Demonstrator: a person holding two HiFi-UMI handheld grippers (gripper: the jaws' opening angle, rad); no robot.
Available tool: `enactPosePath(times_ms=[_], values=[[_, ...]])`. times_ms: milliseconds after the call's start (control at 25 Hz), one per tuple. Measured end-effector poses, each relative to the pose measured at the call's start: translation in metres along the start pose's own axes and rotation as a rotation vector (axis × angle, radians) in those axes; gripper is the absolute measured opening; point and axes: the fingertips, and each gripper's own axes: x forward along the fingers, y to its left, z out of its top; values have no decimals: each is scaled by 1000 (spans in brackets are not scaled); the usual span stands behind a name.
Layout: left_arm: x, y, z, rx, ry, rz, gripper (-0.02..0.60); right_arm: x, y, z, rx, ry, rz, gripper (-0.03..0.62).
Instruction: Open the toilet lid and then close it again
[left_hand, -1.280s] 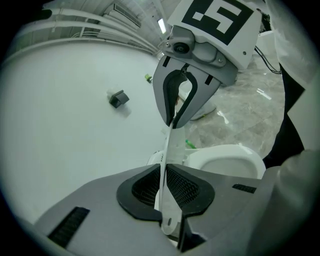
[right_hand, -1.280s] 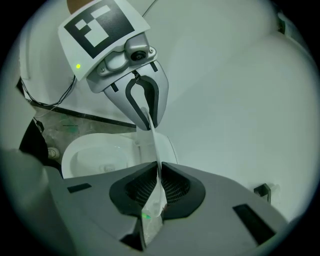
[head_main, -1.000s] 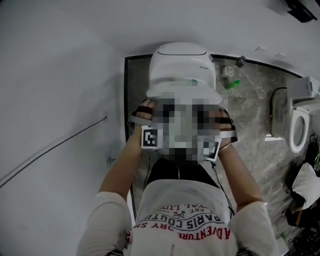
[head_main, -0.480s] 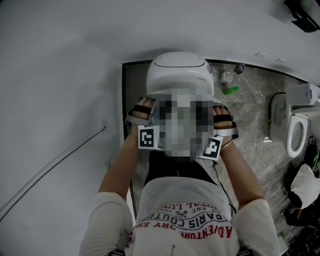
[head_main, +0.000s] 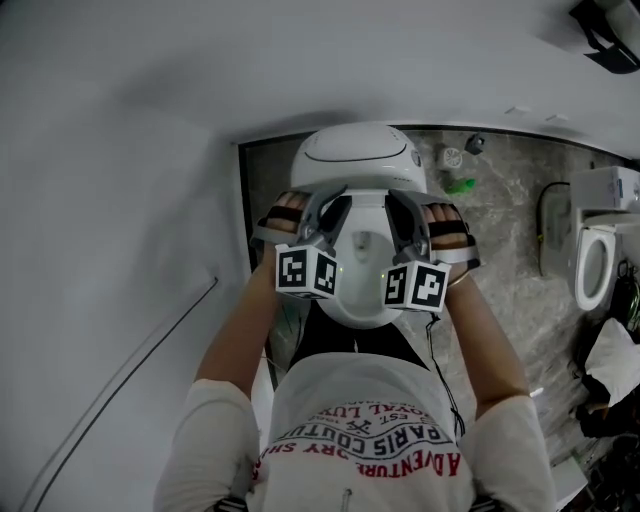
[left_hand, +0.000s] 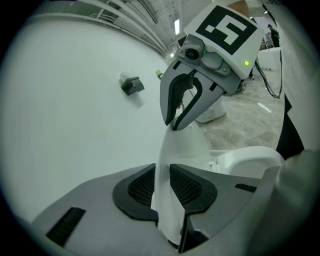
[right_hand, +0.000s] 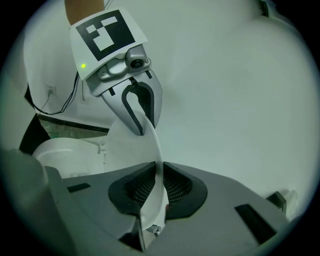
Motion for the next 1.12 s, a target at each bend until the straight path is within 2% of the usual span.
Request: enactPosePath(times_ms=[480, 720, 880, 1000, 1120], values=[[49, 41, -25, -71, -23, -74, 100, 62, -33, -5, 28, 8, 18, 35], [64, 51, -27, -77, -41, -119, 103, 79, -44, -10, 47, 20, 34, 35], [64, 52, -27, -84, -47, -110, 103, 77, -45, -10, 64, 14, 28, 35], [57, 53, -27, -84, -32, -81, 103, 74, -45, -9, 138, 7, 36, 35], [40, 57, -20, -108, -35, -57, 114, 64, -42, -8, 245, -15, 79, 35]])
